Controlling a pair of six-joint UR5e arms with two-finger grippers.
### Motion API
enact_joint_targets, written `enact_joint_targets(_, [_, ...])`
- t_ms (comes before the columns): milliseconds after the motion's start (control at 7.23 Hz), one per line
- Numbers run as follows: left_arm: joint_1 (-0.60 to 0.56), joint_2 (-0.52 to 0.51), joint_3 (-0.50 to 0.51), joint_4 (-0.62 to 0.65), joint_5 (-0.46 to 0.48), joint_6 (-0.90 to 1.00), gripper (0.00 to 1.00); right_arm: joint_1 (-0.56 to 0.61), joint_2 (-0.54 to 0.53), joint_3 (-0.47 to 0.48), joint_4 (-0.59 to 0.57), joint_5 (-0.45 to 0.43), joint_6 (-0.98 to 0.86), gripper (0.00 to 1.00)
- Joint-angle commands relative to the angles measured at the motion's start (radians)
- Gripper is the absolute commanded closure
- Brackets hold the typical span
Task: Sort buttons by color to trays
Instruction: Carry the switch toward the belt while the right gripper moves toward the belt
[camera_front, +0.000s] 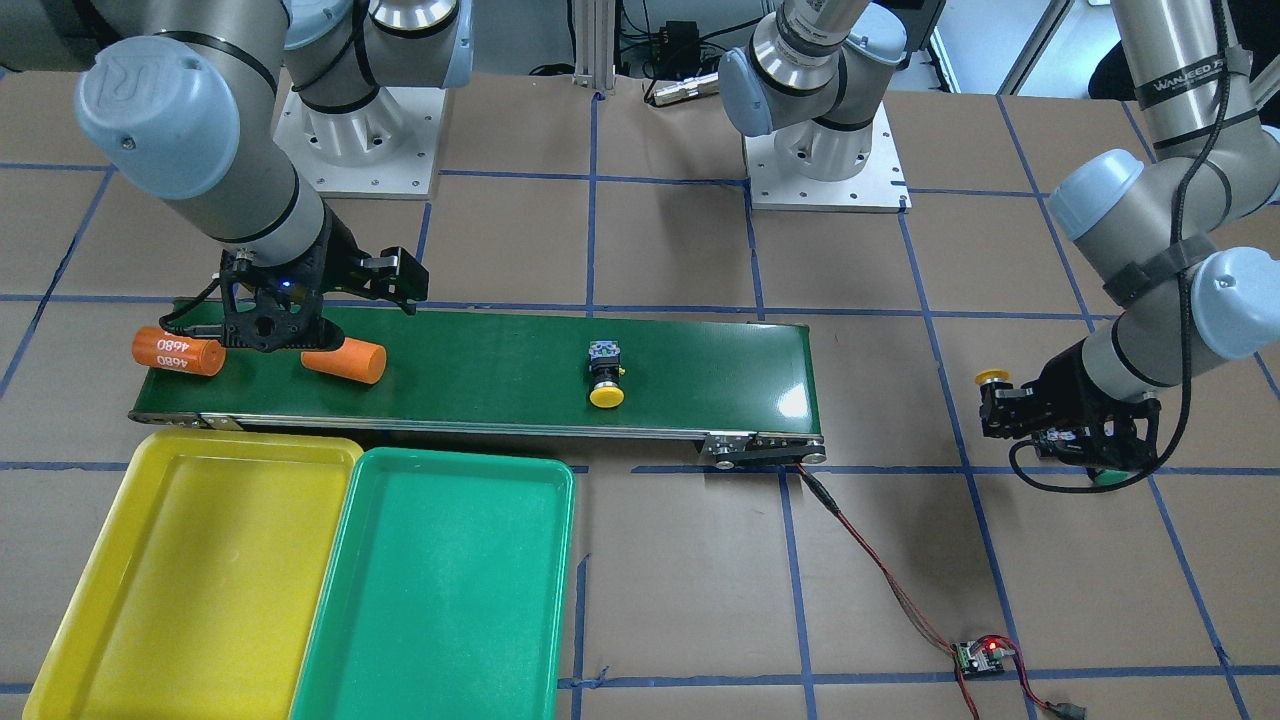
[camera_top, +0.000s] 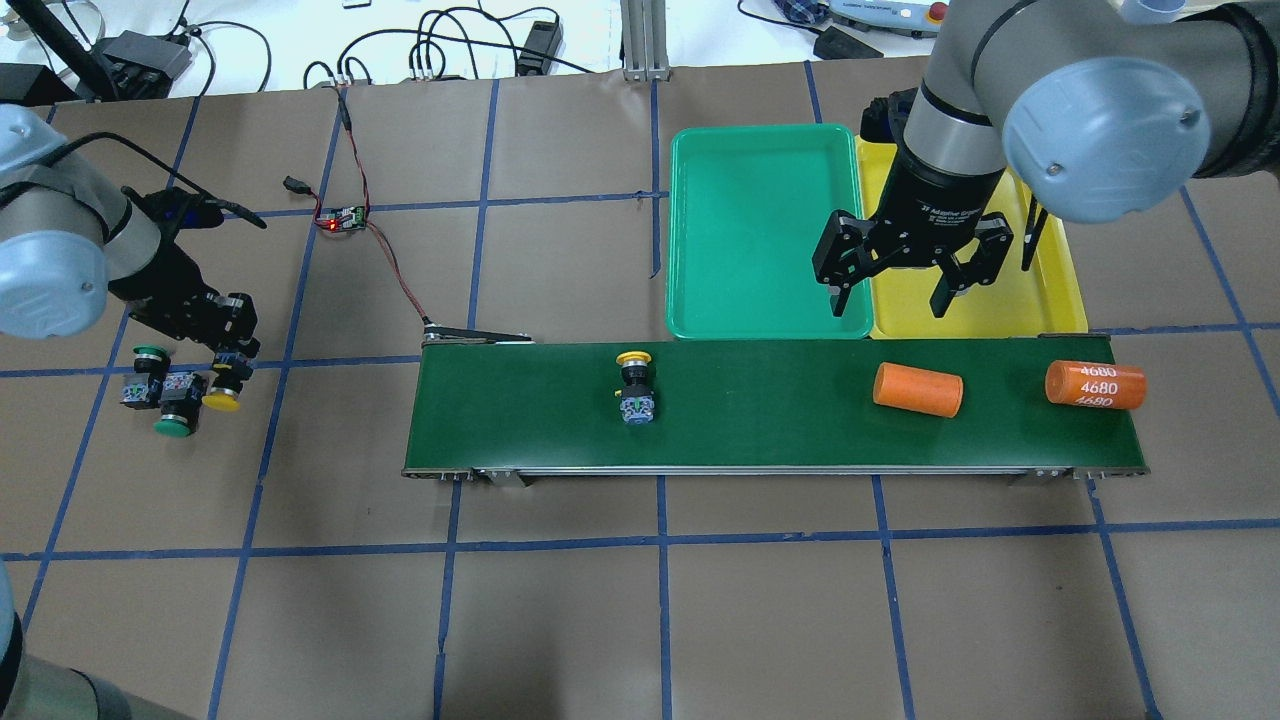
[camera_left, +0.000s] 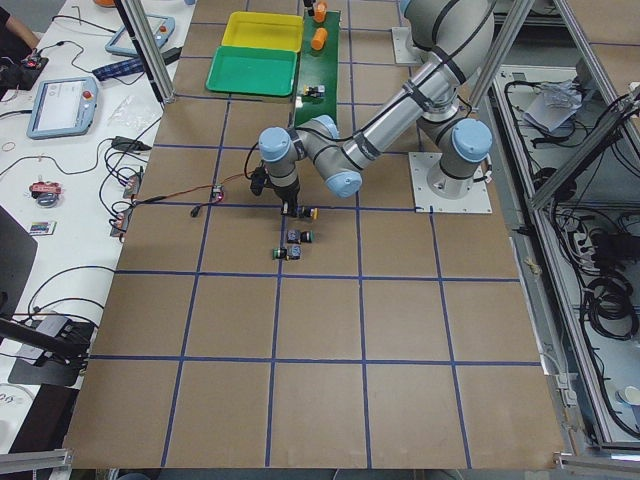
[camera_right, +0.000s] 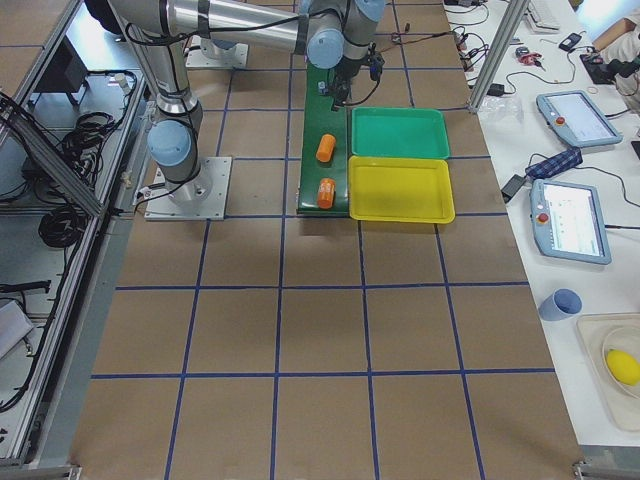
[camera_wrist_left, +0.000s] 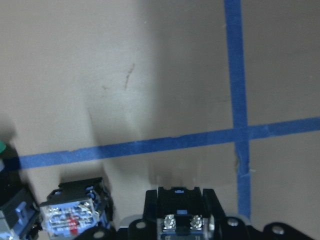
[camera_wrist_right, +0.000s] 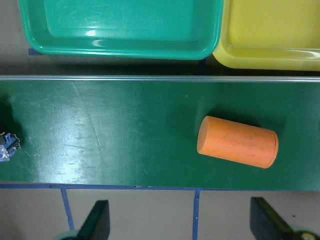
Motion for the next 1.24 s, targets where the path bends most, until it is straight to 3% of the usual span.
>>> enact_joint_targets(0, [-0.166, 0.049, 0.069, -0.079, -0.021, -0.116, 1.00, 0.001, 0.002, 0.024, -0.052, 0.040, -0.005, 0.00])
enact_joint_targets(415, [-0.274, 0.063, 0.036, -0.073, -0.087, -0.247, 1.00, 0.002, 0.002, 0.160, -0.256, 0.042, 0.010, 0.00])
enact_joint_targets(691, [-0.340, 0.045, 0.017, -0.054, -0.090, -0.359, 1.00, 0.004, 0.002, 0.165, -0.263, 0.044, 0.010, 0.00])
enact_joint_targets(1106, [-0.351, 0.050, -0.073, 0.015, -0.093, -0.410, 1.00, 0.023, 0.023, 0.165, -0.275, 0.073, 0.016, 0.00])
